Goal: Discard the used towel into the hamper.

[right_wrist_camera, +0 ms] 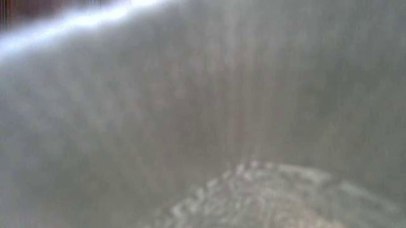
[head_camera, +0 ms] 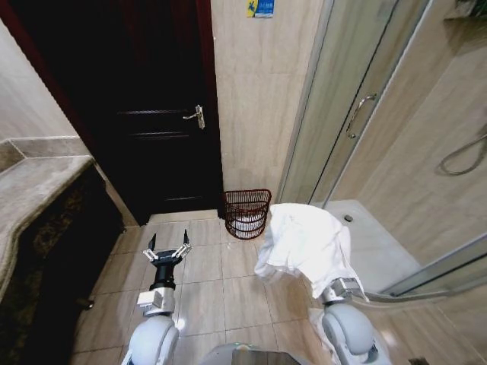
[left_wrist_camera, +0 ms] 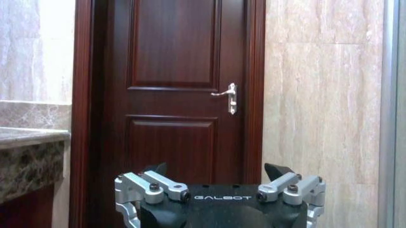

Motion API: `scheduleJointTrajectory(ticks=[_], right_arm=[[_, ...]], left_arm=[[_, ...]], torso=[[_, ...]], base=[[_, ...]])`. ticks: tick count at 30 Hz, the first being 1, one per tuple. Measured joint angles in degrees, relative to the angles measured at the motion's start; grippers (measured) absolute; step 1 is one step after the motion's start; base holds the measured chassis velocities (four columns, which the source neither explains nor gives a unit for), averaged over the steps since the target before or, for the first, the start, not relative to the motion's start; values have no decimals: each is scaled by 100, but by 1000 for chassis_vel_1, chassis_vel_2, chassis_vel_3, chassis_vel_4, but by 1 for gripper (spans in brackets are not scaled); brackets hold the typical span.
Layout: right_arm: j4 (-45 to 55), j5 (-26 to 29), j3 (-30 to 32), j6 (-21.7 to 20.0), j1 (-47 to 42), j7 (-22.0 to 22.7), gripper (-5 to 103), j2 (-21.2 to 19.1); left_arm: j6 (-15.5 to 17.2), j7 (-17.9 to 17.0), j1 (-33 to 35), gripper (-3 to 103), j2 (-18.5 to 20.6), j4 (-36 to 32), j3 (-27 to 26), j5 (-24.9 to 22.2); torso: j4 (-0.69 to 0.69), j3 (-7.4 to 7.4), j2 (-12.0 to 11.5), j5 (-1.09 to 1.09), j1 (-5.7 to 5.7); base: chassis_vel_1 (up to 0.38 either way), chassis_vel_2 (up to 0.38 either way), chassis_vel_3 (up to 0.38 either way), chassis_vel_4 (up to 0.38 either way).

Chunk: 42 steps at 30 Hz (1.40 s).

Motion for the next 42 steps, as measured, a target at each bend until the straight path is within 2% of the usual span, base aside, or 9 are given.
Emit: scheduleJointTrajectory(ticks=[30, 42], right_arm=[[-243, 42, -23, 17, 164, -50, 8, 9], [-233, 11, -29, 17, 145, -51, 8, 82]], left_arm=[[65, 31, -128, 100, -52, 144, 81, -7], [101, 28, -151, 100, -44, 154, 96, -25]], torso=[[-1, 23, 41, 0, 21], [0, -159, -287, 0, -126]], base=[[-111, 111, 107, -107], [-104, 104, 113, -103]])
